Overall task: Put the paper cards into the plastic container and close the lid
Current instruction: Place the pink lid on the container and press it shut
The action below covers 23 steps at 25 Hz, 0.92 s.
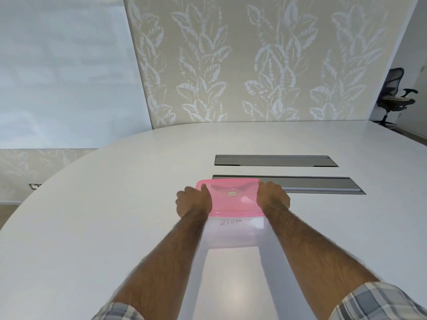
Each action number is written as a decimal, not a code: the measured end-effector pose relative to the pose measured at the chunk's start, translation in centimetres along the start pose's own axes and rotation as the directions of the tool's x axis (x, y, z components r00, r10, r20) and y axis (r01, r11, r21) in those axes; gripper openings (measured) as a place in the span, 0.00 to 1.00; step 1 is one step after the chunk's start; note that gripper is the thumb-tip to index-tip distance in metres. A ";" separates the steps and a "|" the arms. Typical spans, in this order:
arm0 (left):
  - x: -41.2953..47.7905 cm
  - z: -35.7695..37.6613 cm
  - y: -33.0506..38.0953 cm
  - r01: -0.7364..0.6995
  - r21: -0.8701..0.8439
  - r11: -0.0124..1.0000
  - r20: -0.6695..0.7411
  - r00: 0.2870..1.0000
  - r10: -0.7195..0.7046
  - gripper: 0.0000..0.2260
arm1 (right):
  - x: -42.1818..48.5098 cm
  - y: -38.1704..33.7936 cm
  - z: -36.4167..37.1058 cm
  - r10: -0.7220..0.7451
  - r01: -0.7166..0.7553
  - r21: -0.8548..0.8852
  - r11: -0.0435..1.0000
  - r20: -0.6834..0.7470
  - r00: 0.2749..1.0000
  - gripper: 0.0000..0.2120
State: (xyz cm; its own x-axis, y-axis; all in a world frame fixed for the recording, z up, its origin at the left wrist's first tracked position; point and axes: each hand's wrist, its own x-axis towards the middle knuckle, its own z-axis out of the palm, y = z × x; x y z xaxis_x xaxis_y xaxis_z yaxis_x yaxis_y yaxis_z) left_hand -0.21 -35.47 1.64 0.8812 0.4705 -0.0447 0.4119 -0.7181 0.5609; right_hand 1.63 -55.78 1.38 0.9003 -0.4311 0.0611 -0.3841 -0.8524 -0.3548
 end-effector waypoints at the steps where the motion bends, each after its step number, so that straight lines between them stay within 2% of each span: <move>1: 0.0 0.0 -0.6 0.060 -0.040 0.997 0.028 0.998 -0.059 0.29 | -0.1 0.0 0.0 0.000 0.000 0.002 1.000 0.001 1.000 0.28; 5: 0.2 -0.4 -1.0 0.115 -0.053 0.992 0.095 0.989 -0.110 0.32 | -0.4 -0.2 -0.1 0.007 -0.007 0.009 1.000 0.000 1.000 0.28; 9: 0.6 -0.2 -0.9 0.174 -0.137 0.975 0.141 0.978 -0.155 0.33 | -0.8 -0.2 -0.5 0.032 -0.032 -0.010 0.999 0.019 0.999 0.28; 13: 1.4 -0.3 -0.9 0.147 -0.243 0.959 0.144 0.983 -0.115 0.30 | -0.9 -0.3 -0.5 0.088 -0.089 0.015 0.996 0.040 0.995 0.29; 16: 1.2 -0.6 -0.8 0.130 -0.172 0.976 0.134 0.985 -0.108 0.34 | -0.9 -0.2 -0.2 0.098 -0.099 0.032 0.995 0.044 0.994 0.28; 19: 0.9 -0.7 -0.9 0.182 -0.068 0.981 0.178 0.970 -0.168 0.39 | -0.9 -0.3 -0.3 0.097 -0.099 0.035 0.994 0.045 0.994 0.27; 21: 1.0 -0.4 -1.2 0.212 -0.099 0.972 0.191 0.963 -0.190 0.39 | -0.9 -0.4 -0.4 0.087 -0.089 0.037 0.995 0.060 0.994 0.26; 23: 0.8 -0.3 -1.5 0.218 -0.155 0.963 0.188 0.964 -0.188 0.35 | -0.9 -0.4 -0.4 0.081 -0.082 0.023 0.996 0.056 0.995 0.25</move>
State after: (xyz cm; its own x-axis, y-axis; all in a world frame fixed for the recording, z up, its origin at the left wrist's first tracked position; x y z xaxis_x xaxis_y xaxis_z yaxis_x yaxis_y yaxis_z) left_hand -0.16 -33.86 1.06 0.8156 0.4925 -0.3036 0.5531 -0.5095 0.6592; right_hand 0.88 -55.17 1.82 0.8764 -0.4812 -0.0204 -0.4519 -0.8070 -0.3803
